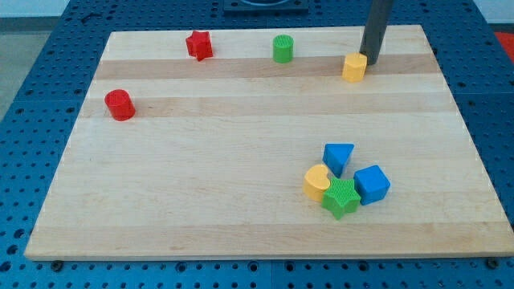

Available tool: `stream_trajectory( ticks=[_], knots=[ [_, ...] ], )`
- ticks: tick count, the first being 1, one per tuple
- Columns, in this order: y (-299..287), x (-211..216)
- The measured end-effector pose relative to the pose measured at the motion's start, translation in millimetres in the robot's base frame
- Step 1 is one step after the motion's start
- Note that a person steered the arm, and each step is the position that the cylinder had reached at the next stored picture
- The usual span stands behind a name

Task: Move the yellow hexagon to the yellow heart

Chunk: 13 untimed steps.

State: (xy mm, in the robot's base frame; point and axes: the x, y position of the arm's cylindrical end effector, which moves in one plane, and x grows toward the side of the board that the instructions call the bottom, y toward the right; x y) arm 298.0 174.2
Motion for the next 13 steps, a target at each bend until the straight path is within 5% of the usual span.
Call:
stream_trajectory(
  ticks=[4, 7, 9, 13],
  knots=[
    [-101, 25],
    [-72, 97],
    [-111, 77],
    [-186, 122]
  ],
)
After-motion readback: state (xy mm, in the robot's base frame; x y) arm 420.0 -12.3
